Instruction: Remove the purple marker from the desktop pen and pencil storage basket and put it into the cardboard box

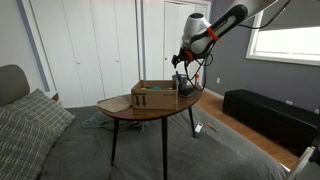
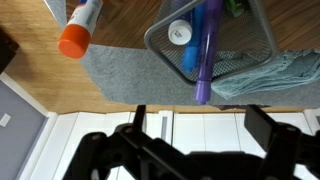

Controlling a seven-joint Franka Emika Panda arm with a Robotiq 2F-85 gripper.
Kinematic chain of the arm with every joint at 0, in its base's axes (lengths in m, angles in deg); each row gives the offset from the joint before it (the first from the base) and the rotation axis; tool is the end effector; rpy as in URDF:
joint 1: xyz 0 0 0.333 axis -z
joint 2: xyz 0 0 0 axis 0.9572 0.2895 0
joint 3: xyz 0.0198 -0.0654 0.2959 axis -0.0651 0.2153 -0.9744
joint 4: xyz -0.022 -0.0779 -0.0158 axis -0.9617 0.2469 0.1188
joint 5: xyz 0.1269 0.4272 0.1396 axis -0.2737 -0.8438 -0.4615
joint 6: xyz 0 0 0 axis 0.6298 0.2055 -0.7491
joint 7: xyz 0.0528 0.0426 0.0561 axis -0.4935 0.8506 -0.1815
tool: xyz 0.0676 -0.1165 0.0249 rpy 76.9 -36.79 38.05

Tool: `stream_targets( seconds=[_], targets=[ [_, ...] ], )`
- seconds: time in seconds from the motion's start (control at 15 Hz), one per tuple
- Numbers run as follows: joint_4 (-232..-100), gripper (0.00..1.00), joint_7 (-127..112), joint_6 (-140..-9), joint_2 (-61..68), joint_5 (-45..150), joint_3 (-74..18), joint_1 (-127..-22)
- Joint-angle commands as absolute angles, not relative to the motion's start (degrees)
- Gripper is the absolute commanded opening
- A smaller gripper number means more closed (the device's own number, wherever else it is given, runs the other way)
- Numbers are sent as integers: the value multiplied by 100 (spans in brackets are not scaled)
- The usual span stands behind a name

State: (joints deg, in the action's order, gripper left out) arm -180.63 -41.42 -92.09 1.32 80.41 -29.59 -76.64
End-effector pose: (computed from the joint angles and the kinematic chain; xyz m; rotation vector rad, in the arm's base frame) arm 0.7341 0.0231 0.3619 2.8076 -0.3408 0.8976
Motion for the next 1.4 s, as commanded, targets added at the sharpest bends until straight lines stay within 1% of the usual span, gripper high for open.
stream_targets(
  seconds=[0.0,0.13,0.2,0.27,0.33,0.4,0.47,0.53,0.6,0.67,0.73,0.8,0.87,0.93,1.0,1.07,1.13,1.2,1.27,1.33],
  targets=[
    [-17753,100,-4247,-9210,420,7897,-2705,-7894],
    [-17706,88,-4183,-9234,509,7796,-2674,-7935],
    [-17677,85,-4188,-9258,558,7771,-2651,-7961],
    [-17657,85,-4197,-9292,605,7777,-2631,-7987],
    [-17629,79,-4207,-9298,653,7764,-2613,-8015],
    [-17603,81,-4208,-9301,695,7756,-2591,-8044],
    [-17599,77,-4195,-9335,733,7729,-2585,-8061],
    [-17583,71,-4190,-9365,773,7694,-2574,-8082],
    [-17573,74,-4205,-9415,805,7703,-2545,-8114],
    [-17569,66,-4219,-9465,833,7713,-2512,-8144],
    [-17556,67,-4225,-9510,862,7733,-2470,-8179],
    [-17543,64,-4226,-9550,887,7723,-2441,-8202],
    [-17531,54,-4248,-9607,912,7743,-2394,-8235],
    [-17514,57,-4242,-9647,937,7731,-2360,-8258],
    [-17508,52,-4244,-9692,953,7731,-2323,-8281],
    [-17507,43,-4246,-9724,960,7736,-2286,-8305],
    [-17502,43,-4247,-9742,968,7735,-2253,-8328],
    [-17500,40,-4245,-9763,976,7732,-2227,-8345],
    [-17496,31,-4244,-9781,986,7734,-2201,-8363],
    [-17502,28,-4240,-9794,983,7723,-2181,-8380]
  ],
)
